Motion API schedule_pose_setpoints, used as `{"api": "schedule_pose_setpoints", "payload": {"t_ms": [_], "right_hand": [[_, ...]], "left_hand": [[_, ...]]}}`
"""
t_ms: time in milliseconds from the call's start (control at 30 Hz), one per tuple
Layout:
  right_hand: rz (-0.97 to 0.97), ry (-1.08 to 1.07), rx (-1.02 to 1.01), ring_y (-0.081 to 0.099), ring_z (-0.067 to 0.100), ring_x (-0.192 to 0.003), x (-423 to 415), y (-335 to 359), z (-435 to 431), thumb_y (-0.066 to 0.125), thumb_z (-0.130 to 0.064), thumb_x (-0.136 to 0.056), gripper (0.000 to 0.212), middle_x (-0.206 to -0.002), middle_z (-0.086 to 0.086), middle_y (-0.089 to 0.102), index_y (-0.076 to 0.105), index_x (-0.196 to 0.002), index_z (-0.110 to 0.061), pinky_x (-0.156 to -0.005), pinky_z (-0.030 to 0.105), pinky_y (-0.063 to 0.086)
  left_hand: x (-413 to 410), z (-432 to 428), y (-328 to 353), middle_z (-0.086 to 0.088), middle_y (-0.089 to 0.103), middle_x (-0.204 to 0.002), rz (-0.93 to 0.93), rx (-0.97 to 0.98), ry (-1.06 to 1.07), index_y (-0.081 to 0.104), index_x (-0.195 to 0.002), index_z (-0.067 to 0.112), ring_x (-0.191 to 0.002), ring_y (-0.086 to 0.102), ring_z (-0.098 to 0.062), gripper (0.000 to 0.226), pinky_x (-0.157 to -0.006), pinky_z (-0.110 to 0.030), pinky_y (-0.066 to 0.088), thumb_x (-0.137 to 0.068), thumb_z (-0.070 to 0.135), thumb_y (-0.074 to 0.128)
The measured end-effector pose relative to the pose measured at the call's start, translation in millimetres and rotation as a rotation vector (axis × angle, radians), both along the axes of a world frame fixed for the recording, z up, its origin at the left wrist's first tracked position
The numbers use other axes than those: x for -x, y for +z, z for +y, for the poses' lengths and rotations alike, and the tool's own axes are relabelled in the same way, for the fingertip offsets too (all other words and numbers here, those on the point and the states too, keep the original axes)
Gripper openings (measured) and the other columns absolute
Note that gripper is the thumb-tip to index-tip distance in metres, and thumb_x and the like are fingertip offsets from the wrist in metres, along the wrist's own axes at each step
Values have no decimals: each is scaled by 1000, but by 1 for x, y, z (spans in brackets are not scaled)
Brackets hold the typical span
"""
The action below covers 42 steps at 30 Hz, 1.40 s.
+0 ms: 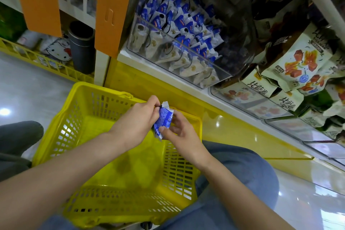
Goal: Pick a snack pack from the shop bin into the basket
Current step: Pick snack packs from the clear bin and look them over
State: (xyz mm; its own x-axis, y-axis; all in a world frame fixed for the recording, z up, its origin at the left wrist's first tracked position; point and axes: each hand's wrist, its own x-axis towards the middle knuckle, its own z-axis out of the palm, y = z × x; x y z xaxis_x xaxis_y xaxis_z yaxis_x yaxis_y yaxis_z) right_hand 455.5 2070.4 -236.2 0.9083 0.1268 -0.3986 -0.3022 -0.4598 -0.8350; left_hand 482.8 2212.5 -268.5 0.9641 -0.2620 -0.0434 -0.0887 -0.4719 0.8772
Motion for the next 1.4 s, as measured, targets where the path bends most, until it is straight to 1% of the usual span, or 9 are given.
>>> {"api": "schedule_pose_setpoints", "payload": {"t_ms": [167,300,467,600,667,900,1033,1233,1400], "right_hand": [[82,-140,-234,64,6,-77,-6,5,-4,46,4,-92,36,-113,14,58,42,-128,-1,-69,20,55],[127,-168,-287,65,14,-79,-6,6,-7,46,1,-93,35,-115,16,60,42,-127,-5,-75,26,56],[-16,-212,-64,64,6,-73,-9,1,-8,63,-5,-85,44,-112,6,59,41,-122,-13,-63,20,54],[-257,-95,273,55,-7,-64,-10,-2,-1,77,-15,-70,65,-105,-8,53,41,-124,-13,-58,12,45],[-291,-16,330,53,-8,-67,-10,-1,4,80,-23,-66,71,-110,-3,51,42,-125,-15,-58,12,43],[-209,-129,95,56,14,-87,-27,19,-2,56,-15,-91,9,-101,9,63,59,-99,-13,-74,18,46],[-241,-114,20,56,10,-75,-30,25,-1,60,-6,-87,14,-83,3,63,60,-88,-20,-68,24,48],[-436,-47,133,58,13,-70,-36,37,10,62,-11,-87,13,-72,-4,62,60,-82,-22,-66,39,53],[-446,-71,11,63,12,-69,-64,62,20,58,-8,-89,8,-78,9,64,61,-86,-14,-61,21,54]], "left_hand": [[4,-7,0,-5,64,-112,79,47,-25,45,-119,18,-99,61,-28,25,-81,-45,49,-94,21,46],[2,-8,0,-5,64,-115,117,77,-83,46,-123,16,-100,61,-25,34,-84,-42,48,-90,9,48],[-2,-12,7,-3,63,-117,274,312,-28,52,-123,14,-106,58,-16,31,-91,-28,43,-92,14,51],[1,-18,13,7,60,-87,366,562,-32,51,-114,18,-66,54,5,24,-61,-15,41,-91,22,55],[0,-17,12,5,56,-76,360,565,14,52,-110,20,-54,49,-3,16,-51,-19,37,-95,20,47],[-8,-8,12,12,56,-75,321,614,99,47,-83,26,-69,55,1,16,-62,-15,42,-97,22,42],[-12,-5,14,7,67,-78,403,723,133,62,-88,17,-69,62,-1,20,-62,-12,47,-97,24,44],[-20,-2,21,-5,74,-91,634,931,203,66,-99,13,-87,70,-17,28,-83,-35,51,-93,34,49],[-26,9,36,3,73,-90,464,901,222,61,-104,18,-79,69,-9,22,-66,-25,55,-88,32,57]]}}
